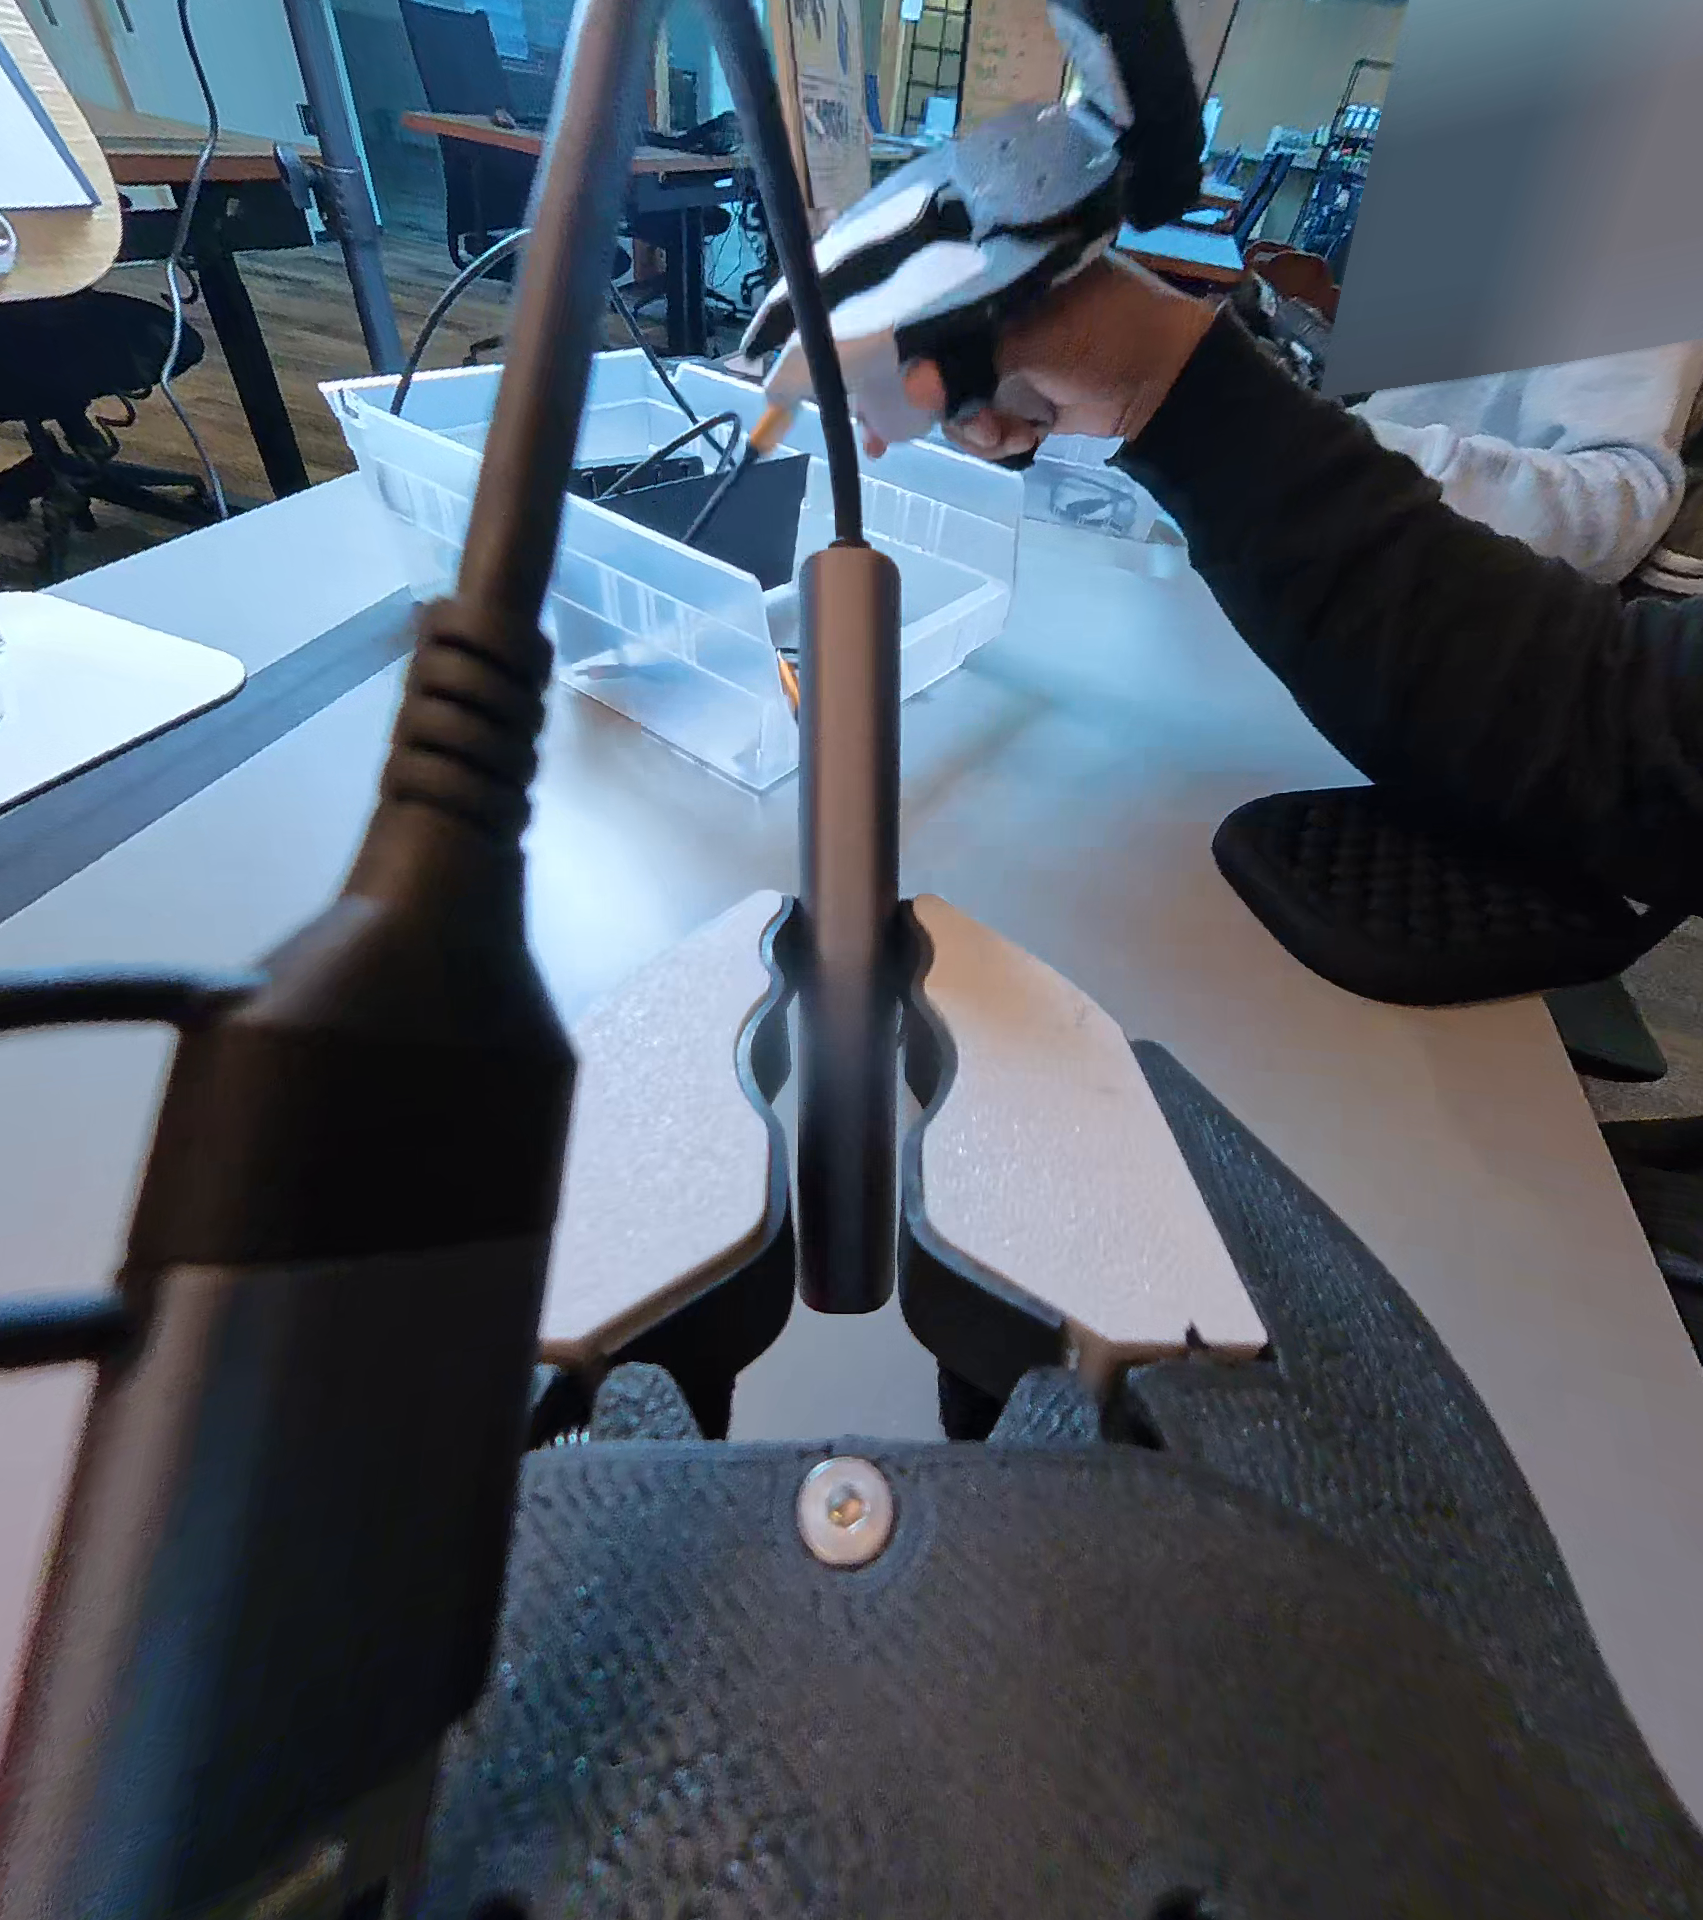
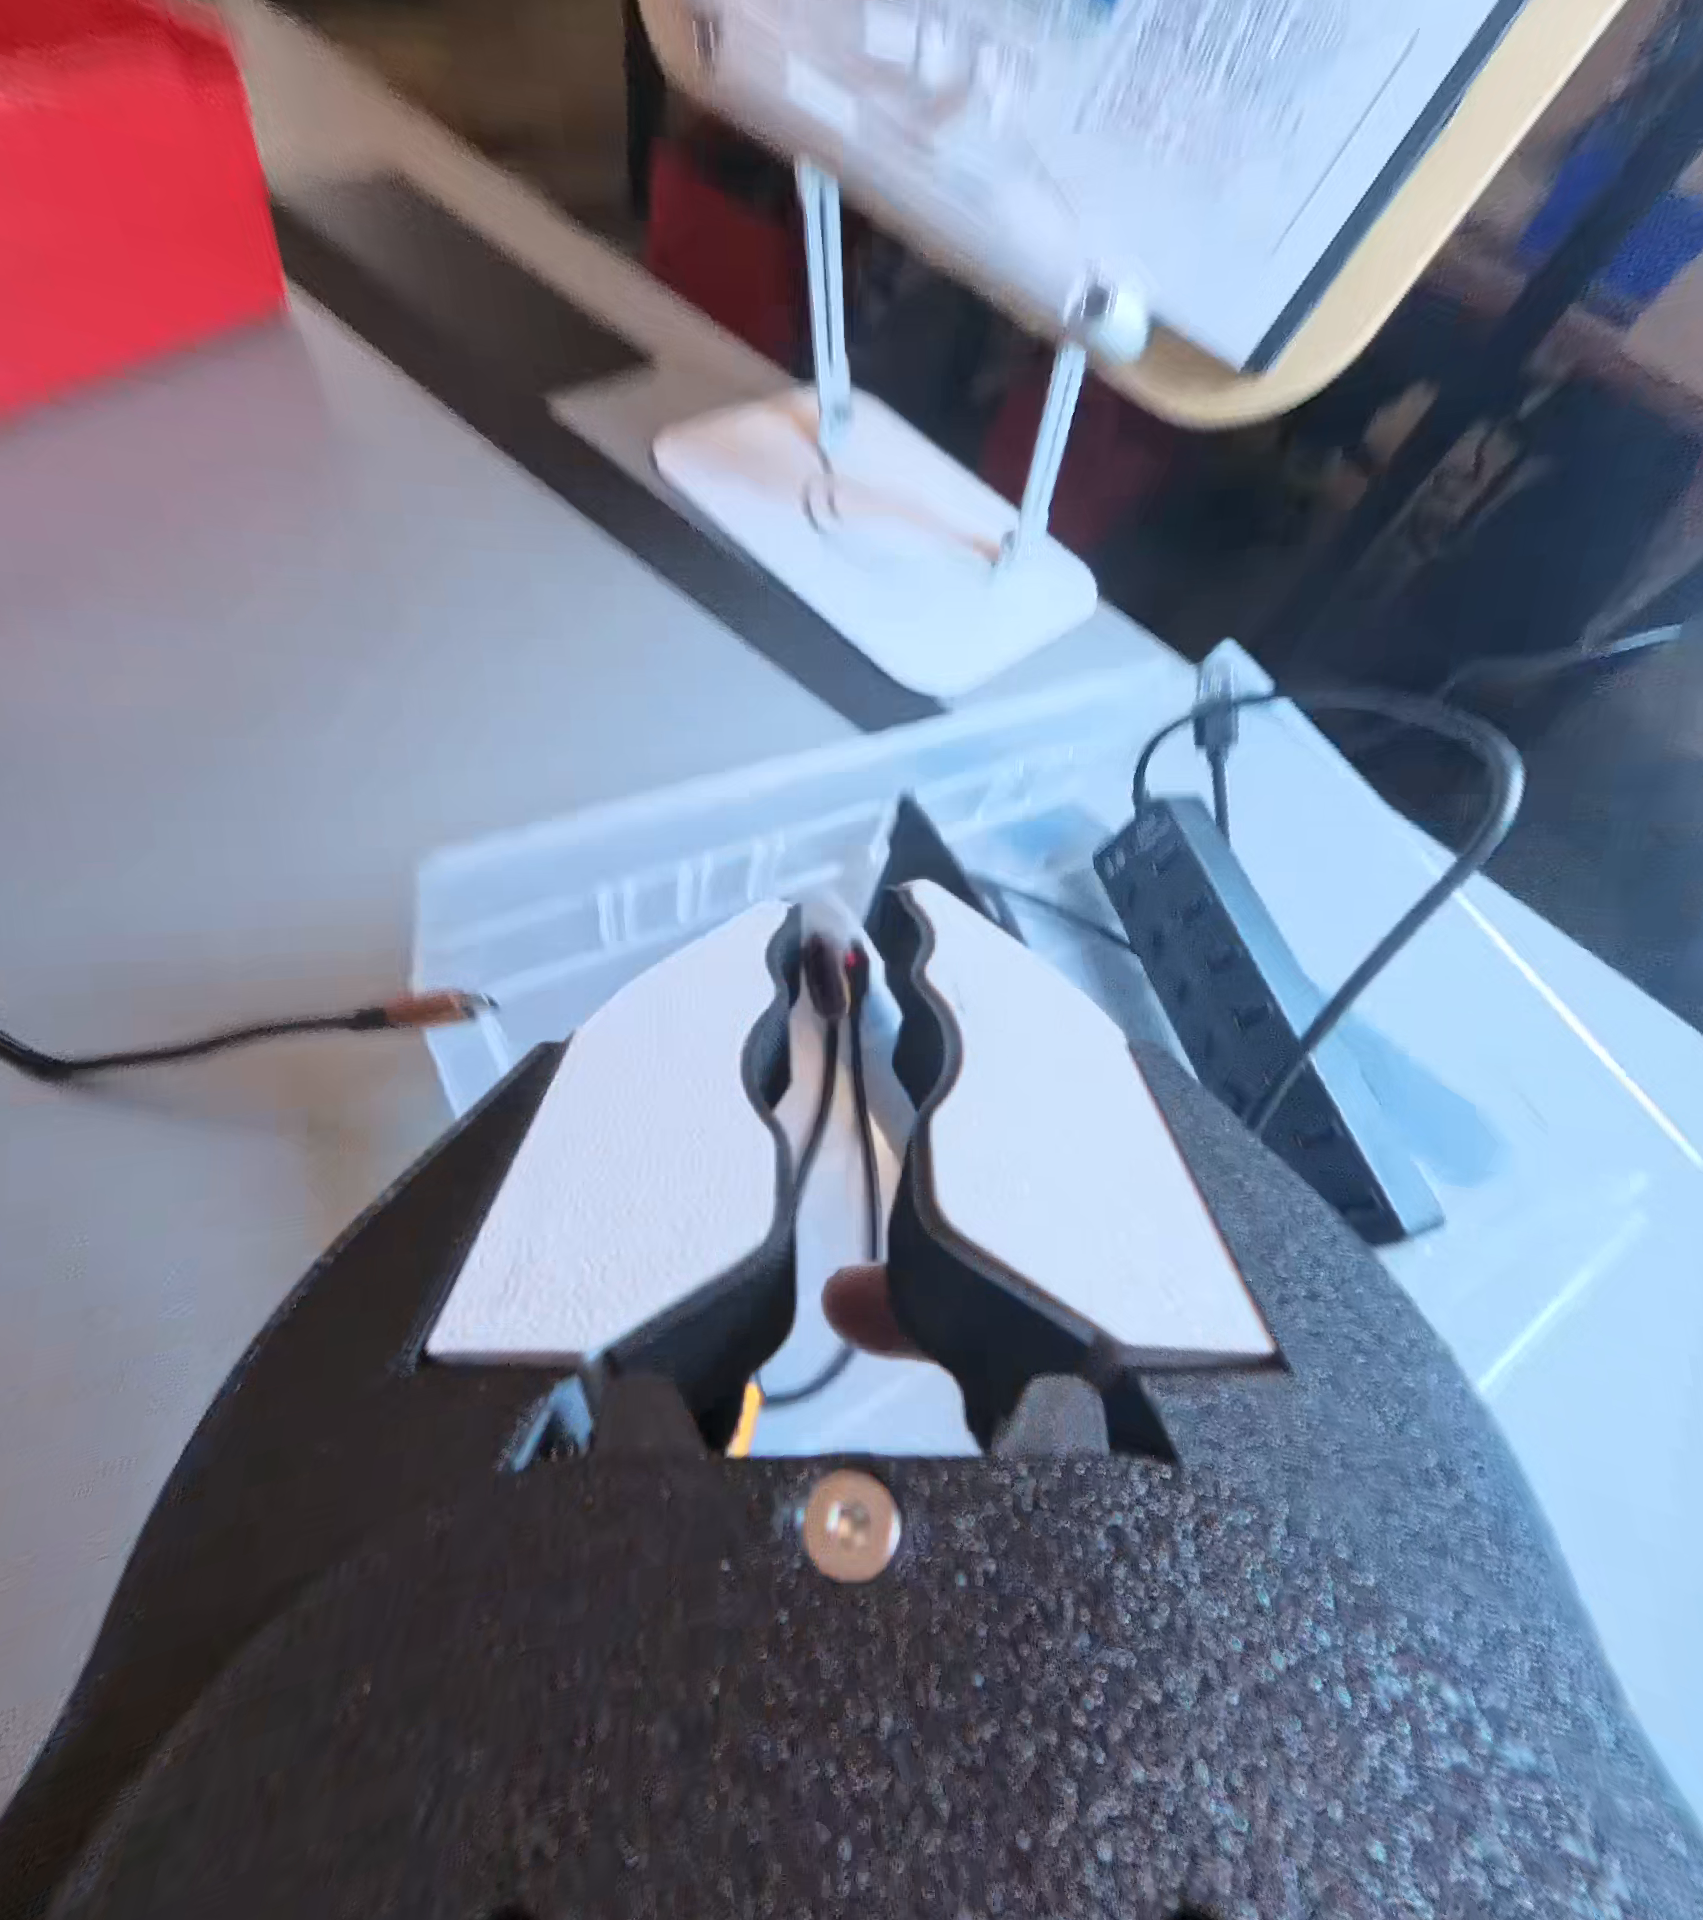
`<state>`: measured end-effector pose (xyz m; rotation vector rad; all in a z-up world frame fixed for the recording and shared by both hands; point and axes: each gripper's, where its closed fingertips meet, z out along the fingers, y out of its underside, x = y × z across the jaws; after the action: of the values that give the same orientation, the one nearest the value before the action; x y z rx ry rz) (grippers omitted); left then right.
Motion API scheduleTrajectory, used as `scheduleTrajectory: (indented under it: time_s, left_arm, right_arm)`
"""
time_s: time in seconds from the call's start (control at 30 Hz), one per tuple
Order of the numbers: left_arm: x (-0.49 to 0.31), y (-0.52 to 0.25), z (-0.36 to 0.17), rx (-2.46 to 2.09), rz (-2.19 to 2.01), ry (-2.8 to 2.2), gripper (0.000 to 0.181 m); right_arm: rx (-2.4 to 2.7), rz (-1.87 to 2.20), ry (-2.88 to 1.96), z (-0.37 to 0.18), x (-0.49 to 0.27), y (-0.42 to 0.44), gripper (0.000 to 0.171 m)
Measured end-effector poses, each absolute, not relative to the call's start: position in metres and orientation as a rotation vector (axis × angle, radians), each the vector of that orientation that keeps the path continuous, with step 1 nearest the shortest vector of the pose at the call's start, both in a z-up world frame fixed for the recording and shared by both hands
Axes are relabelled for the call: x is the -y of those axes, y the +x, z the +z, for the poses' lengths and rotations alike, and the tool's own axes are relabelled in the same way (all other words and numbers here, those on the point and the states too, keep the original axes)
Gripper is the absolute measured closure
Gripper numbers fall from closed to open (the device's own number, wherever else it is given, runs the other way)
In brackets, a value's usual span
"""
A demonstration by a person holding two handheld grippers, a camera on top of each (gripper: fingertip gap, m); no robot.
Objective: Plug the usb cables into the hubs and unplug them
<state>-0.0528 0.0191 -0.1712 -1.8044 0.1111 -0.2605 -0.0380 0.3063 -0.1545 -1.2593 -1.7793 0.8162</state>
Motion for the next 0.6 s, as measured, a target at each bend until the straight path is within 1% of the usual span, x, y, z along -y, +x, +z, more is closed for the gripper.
scheduleTrajectory:
  time_s: [0.1, 0.17, 0.23, 0.3, 0.43, 0.5, 0.6]
  left_arm:
    - [-0.017, -0.052, -0.168, -0.113, -0.290, -1.780, 0.167]
    - [-0.017, -0.054, -0.167, -0.106, -0.296, -1.774, 0.166]
    - [-0.016, -0.054, -0.166, -0.103, -0.312, -1.762, 0.165]
    - [-0.015, -0.054, -0.164, -0.101, -0.334, -1.746, 0.165]
    - [-0.015, -0.051, -0.159, -0.096, -0.390, -1.699, 0.165]
    - [-0.013, -0.049, -0.152, -0.092, -0.437, -1.648, 0.164]
    - [-0.011, -0.047, -0.139, -0.095, -0.467, -1.569, 0.164]
  right_arm:
    - [1.834, 0.616, -1.339, -0.173, -0.322, -0.031, 0.138]
    - [1.810, 0.532, -1.362, -0.172, -0.333, -0.026, 0.123]
    - [1.740, 0.518, -1.323, -0.155, -0.337, -0.025, 0.119]
    - [1.704, 0.589, -1.247, -0.132, -0.323, -0.026, 0.118]
    - [1.784, 0.857, -1.026, -0.097, -0.244, -0.033, 0.119]
    - [1.933, 1.059, -0.888, -0.098, -0.180, -0.032, 0.123]
    - [2.183, 1.326, -0.679, -0.120, -0.081, -0.026, 0.132]
